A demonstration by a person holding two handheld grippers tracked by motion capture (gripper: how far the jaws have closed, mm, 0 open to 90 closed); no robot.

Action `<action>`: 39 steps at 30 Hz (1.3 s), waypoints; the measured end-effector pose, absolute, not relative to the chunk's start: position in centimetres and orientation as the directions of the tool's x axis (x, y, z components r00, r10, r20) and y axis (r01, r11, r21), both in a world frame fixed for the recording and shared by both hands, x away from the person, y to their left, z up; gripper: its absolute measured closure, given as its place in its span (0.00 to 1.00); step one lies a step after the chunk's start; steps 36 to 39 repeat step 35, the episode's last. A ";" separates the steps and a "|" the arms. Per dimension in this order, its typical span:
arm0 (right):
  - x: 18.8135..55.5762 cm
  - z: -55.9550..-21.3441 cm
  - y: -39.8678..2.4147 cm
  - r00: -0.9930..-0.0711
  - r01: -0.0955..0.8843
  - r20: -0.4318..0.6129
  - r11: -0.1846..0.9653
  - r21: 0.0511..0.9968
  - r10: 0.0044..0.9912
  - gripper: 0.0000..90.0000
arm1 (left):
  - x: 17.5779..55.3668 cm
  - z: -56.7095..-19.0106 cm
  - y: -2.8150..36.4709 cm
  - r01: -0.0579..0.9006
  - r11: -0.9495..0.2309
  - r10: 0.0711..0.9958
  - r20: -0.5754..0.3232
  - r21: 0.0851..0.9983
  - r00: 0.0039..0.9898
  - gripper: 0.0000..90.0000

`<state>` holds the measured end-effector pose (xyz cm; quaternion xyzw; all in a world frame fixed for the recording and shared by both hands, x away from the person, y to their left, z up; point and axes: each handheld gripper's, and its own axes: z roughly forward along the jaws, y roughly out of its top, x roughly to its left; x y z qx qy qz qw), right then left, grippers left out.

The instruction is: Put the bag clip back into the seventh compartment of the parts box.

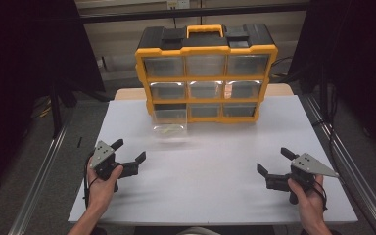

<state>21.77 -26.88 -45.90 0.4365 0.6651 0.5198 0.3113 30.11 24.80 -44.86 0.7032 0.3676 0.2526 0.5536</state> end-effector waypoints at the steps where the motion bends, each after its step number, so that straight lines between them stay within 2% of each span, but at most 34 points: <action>1: 21.8 -45.9 -26.9 -0.424 0.255 0.039 0.078 0.964 0.905 0.00 | 29.9 -44.8 25.0 0.236 -0.125 0.797 -0.044 0.964 0.602 0.02; 8: 21.7 -45.8 -26.9 -0.420 0.251 0.038 0.076 0.965 0.907 0.00 | 28.0 -45.4 25.9 0.270 -0.086 0.819 -0.086 0.959 0.567 0.03; 12: 21.7 -45.8 -26.9 -0.419 0.250 0.037 0.076 0.965 0.907 0.00 | 27.3 -45.2 26.5 0.252 -0.108 0.818 -0.057 0.962 0.572 0.04; 14: 21.7 -45.8 -26.9 -0.415 0.249 0.038 0.073 0.966 0.909 0.00 | 26.7 -45.1 26.4 0.242 -0.125 0.839 -0.028 0.962 0.544 0.04; 17: 21.7 -45.9 -26.9 -0.415 0.253 0.038 0.076 0.964 0.909 0.00 | 26.2 -45.1 27.0 0.243 -0.109 0.836 -0.044 0.964 0.547 0.04; 22: 21.8 -45.9 -27.1 -0.406 0.257 0.039 0.073 0.964 0.913 0.00 | 25.8 -45.3 27.9 0.249 -0.104 0.848 -0.045 0.963 0.529 0.03; 27: 21.9 -46.0 -27.1 -0.409 0.260 0.038 0.076 0.963 0.912 0.00 | 25.8 -45.4 28.0 0.266 -0.054 0.845 -0.098 0.963 0.526 0.03; 31: 21.9 -46.0 -27.0 -0.407 0.264 0.041 0.074 0.962 0.913 0.00 | 25.9 -45.2 28.0 0.260 -0.092 0.831 -0.070 0.961 0.552 0.03; 39: 22.0 -46.0 -27.0 -0.403 0.262 0.038 0.076 0.962 0.914 0.00 | 26.0 -45.3 28.0 0.264 -0.067 0.838 -0.090 0.962 0.539 0.03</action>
